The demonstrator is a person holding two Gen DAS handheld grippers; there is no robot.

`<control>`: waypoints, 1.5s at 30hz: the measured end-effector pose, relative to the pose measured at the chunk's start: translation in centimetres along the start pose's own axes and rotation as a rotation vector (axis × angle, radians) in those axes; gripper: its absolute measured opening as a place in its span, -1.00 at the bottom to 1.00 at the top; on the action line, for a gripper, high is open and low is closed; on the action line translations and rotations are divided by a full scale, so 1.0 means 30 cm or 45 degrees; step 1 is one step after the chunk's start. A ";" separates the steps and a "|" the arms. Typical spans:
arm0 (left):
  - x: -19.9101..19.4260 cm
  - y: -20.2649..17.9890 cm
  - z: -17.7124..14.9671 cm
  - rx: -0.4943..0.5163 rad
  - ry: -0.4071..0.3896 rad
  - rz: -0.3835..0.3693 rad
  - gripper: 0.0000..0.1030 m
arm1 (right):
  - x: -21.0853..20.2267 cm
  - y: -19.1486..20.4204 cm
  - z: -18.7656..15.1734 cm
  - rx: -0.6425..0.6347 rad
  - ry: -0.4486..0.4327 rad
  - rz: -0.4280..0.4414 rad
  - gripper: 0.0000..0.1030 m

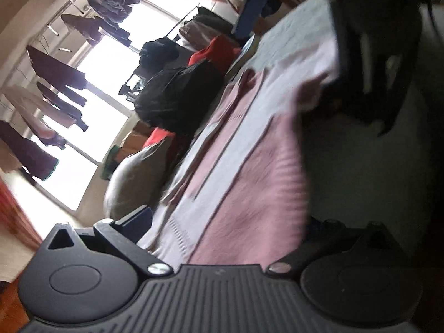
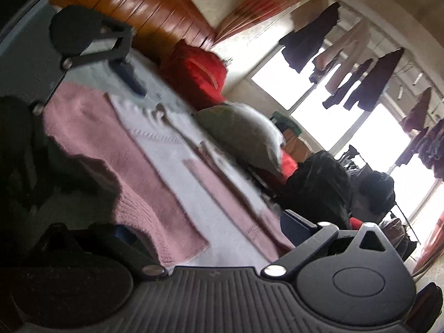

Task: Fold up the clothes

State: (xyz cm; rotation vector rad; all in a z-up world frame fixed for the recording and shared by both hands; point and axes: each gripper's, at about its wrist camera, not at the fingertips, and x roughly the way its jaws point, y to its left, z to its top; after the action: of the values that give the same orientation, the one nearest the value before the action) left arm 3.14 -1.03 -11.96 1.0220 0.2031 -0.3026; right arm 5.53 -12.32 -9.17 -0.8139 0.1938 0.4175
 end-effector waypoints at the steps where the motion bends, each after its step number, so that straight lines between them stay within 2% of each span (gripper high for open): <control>1: -0.001 0.007 -0.003 -0.014 0.007 -0.005 0.99 | 0.005 0.007 -0.004 -0.003 0.013 0.008 1.00; 5: -0.009 0.019 -0.011 -0.028 0.022 -0.012 0.99 | 0.033 0.046 -0.012 -0.017 0.062 0.025 1.00; 8: -0.016 0.016 -0.026 0.001 0.026 -0.008 0.99 | 0.038 0.053 -0.019 -0.049 0.062 -0.012 1.00; 13: -0.030 0.036 -0.082 0.036 0.079 0.046 0.99 | 0.044 -0.022 -0.084 -0.048 0.160 -0.100 1.00; 16: -0.028 0.050 -0.101 0.032 0.104 0.071 0.99 | 0.031 -0.052 -0.117 0.002 0.183 -0.094 1.00; 22: -0.012 0.062 -0.094 -0.011 0.116 0.082 0.99 | 0.065 0.006 -0.076 -0.062 0.155 -0.140 1.00; 25: -0.005 0.067 -0.092 -0.027 0.121 0.085 0.99 | 0.071 0.006 -0.057 -0.042 0.159 -0.108 1.00; 34: -0.019 0.064 -0.108 -0.004 0.131 0.094 0.99 | 0.038 -0.023 -0.121 -0.028 0.298 -0.190 1.00; 39: -0.010 0.038 -0.084 0.098 0.098 0.119 0.99 | 0.066 0.011 -0.108 -0.132 0.290 -0.241 1.00; 45: 0.004 0.052 -0.070 0.067 0.093 0.128 0.99 | 0.116 0.017 -0.070 -0.187 0.271 -0.264 1.00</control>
State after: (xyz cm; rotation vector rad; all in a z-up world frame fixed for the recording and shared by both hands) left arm 3.73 1.52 -11.81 1.0927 0.2095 -0.1803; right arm 8.43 -12.57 -12.06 -1.0131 0.2757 0.1505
